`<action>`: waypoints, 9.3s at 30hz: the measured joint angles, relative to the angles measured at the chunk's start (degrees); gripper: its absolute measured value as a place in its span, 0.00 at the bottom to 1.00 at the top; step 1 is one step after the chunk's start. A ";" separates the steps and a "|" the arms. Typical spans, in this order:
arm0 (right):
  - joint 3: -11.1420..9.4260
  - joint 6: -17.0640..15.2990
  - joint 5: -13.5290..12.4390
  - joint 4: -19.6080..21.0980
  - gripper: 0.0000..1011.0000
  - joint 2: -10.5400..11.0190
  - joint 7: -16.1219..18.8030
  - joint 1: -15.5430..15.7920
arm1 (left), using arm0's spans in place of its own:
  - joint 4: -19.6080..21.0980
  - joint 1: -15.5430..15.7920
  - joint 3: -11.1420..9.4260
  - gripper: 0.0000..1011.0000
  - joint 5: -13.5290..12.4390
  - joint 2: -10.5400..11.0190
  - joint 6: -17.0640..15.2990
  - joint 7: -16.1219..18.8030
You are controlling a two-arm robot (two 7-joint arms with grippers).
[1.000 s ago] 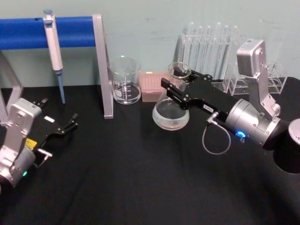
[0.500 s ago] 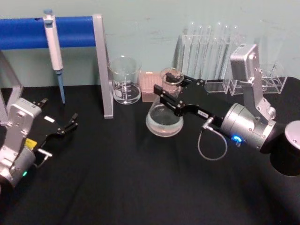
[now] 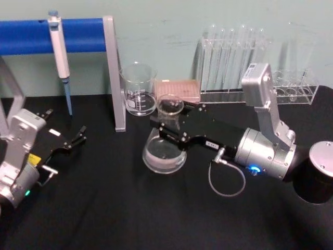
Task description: Grasp the erlenmeyer flask with one hand, shake it three times, then place it back.
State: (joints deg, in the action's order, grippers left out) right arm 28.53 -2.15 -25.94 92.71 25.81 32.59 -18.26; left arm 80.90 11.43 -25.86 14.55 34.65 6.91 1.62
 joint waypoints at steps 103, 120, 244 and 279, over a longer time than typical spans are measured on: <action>-11.08 0.51 6.43 -8.76 0.45 -4.41 -12.07 -0.91 | 0.00 0.00 0.00 0.99 0.00 0.00 0.00 0.00; -7.19 0.14 5.36 -5.83 0.45 -4.22 -6.78 -0.25 | 0.00 0.00 0.00 0.99 0.00 0.00 0.00 0.00; -10.86 0.53 7.64 -8.93 0.45 -5.52 -12.52 -1.64 | 0.00 0.00 0.00 0.99 0.00 0.00 0.00 0.00; -4.43 0.40 3.99 -4.27 0.45 -3.62 -5.39 -0.21 | 0.00 0.00 0.00 0.99 0.00 0.00 0.00 0.00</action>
State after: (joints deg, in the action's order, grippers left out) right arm 24.10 -1.75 -21.95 88.44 22.19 27.20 -18.47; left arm 80.90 11.43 -25.86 14.55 34.65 6.91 1.62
